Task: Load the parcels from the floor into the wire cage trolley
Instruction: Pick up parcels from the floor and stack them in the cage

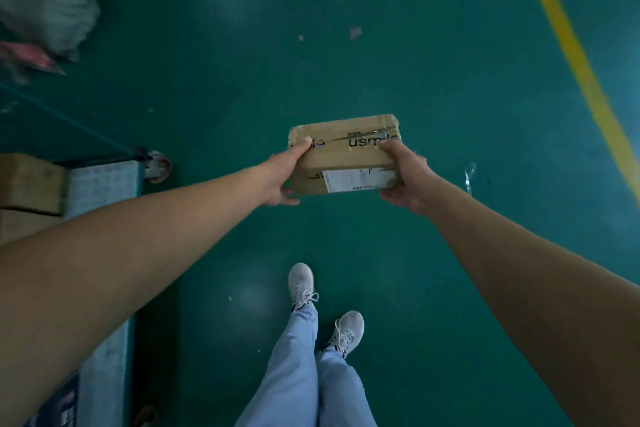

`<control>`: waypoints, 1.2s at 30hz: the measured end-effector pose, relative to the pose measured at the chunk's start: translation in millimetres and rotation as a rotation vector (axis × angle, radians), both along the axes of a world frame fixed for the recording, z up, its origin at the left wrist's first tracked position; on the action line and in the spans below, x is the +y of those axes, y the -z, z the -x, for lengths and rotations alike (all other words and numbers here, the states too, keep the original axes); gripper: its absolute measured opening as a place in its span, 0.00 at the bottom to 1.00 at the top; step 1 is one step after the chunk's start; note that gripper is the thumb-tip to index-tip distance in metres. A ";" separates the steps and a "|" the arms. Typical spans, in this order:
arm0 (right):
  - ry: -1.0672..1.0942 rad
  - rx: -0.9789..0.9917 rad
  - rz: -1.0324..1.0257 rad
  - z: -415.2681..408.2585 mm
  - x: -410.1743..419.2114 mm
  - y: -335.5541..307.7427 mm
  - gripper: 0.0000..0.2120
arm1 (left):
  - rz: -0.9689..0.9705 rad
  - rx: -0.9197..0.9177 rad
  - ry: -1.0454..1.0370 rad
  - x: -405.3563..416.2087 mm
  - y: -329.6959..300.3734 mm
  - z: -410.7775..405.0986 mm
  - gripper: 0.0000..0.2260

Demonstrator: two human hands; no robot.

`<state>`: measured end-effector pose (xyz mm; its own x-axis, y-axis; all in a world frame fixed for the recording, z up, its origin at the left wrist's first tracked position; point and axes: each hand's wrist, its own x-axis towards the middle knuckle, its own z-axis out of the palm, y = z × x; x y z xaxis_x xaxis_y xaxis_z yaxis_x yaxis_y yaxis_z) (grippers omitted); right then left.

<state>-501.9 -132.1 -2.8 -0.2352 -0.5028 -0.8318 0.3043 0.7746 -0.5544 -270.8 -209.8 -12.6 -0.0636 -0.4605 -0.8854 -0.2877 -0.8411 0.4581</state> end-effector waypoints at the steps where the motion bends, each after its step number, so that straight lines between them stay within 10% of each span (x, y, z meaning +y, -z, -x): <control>1: -0.061 -0.017 0.033 -13.5 -1.2 -31.9 0.33 | 0.014 0.035 -0.044 1.1 -30.8 -20.0 0.46; 7: -0.377 -0.095 0.126 -99.2 -13.4 -173.1 0.19 | 0.240 0.135 -0.203 17.3 -162.3 -136.5 0.47; 16: -0.686 -0.033 0.242 -279.2 -24.6 -276.0 0.25 | 0.442 0.081 -0.409 71.7 -266.9 -320.1 0.47; 20: -0.792 -0.062 0.278 -373.6 -22.5 -296.6 0.19 | 0.480 0.049 -0.508 110.0 -295.9 -408.7 0.35; 29: -1.052 -0.112 0.362 -654.1 -0.1 -314.1 0.24 | 0.536 -0.049 -0.811 212.9 -327.4 -659.4 0.45; 36: -1.220 -0.090 0.403 -804.8 31.0 -323.2 0.22 | 0.538 -0.114 -0.921 280.5 -352.1 -769.9 0.22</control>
<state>302.9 -101.1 320.3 0.6004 -0.5700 -0.5609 -0.4305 0.3608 -0.8274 499.1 70.6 339.4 0.5780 -0.6202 -0.5303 0.2897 -0.4515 0.8439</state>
